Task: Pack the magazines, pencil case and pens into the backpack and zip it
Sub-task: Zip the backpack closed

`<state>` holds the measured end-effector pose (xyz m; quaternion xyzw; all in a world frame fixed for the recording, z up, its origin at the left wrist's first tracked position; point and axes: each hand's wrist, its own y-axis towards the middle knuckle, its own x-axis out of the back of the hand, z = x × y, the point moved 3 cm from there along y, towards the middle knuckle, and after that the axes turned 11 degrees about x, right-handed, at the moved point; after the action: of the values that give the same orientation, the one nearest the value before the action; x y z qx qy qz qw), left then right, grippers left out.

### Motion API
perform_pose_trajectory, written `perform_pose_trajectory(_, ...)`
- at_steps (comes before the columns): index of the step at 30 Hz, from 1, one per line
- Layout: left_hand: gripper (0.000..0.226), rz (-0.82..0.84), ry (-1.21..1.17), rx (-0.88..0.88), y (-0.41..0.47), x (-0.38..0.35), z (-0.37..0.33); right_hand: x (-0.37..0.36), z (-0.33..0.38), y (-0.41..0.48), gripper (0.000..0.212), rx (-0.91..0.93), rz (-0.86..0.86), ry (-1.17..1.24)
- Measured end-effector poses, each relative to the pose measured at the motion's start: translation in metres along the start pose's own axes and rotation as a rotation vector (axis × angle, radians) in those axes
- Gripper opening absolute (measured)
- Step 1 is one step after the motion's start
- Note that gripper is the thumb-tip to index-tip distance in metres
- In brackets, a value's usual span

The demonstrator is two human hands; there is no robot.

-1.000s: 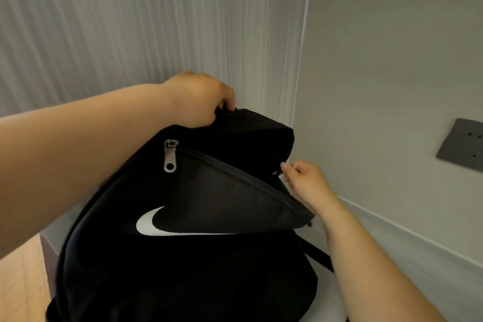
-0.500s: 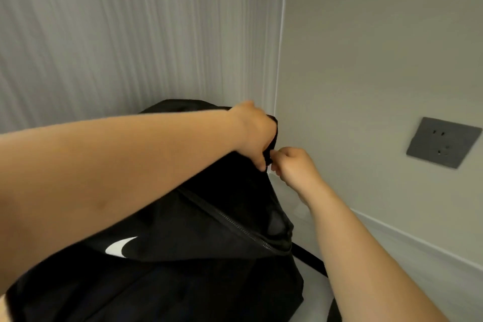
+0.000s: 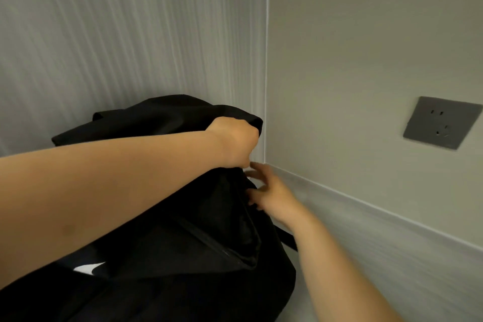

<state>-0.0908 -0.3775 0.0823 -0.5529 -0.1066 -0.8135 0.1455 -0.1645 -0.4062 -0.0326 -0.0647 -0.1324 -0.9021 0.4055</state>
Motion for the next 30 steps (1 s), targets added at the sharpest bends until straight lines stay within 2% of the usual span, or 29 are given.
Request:
perform_pose_trajectory(3, 0.030, 0.158, 0.019, 0.033, 0.005, -0.004, 0.003, -0.014, -0.003, 0.012, 0.040, 0.050, 0.003, -0.026)
perform_pose_trajectory(5, 0.008, 0.196, 0.028, 0.040, 0.004, -0.008, 0.006, -0.013, -0.003, 0.018, 0.028, 0.088, -0.040, -0.116)
perform_pose_trajectory(8, 0.032, 0.279, -0.031, 0.044, 0.000, -0.015, 0.005, -0.018, -0.004, 0.016, 0.033, 0.148, -0.001, -0.268)
perform_pose_trajectory(10, 0.034, 0.424, -0.103, 0.013, -0.003, -0.015, 0.004, -0.023, -0.005, 0.013, 0.039, 0.167, 0.058, -0.297)
perform_pose_trajectory(12, 0.031, 0.499, -0.155, -0.001, -0.005, -0.010, 0.009, -0.025, -0.005, 0.010, 0.036, 0.175, 0.048, -0.307)
perform_pose_trajectory(17, 0.014, 0.390, -0.244, 0.001, -0.001, 0.009, 0.020, -0.015, 0.004, 0.005, 0.021, 0.297, -0.210, -0.517)
perform_pose_trajectory(21, 0.028, 0.321, -0.269, -0.003, 0.000, 0.035, 0.026, -0.003, 0.000, -0.009, 0.017, 0.401, -0.315, -0.560)
perform_pose_trajectory(24, 0.026, 0.218, -0.313, 0.022, -0.005, 0.073, 0.046, 0.004, -0.010, -0.018, 0.016, 0.382, -0.336, -0.575)
perform_pose_trajectory(27, 0.023, 0.099, -0.417, 0.055, -0.021, 0.110, 0.076, 0.009, -0.020, -0.024, 0.016, 0.279, -0.310, -0.556)
perform_pose_trajectory(30, 0.021, 0.074, -0.479, 0.082, -0.037, 0.114, 0.092, 0.010, -0.010, -0.022, 0.010, 0.191, -0.237, -0.548)
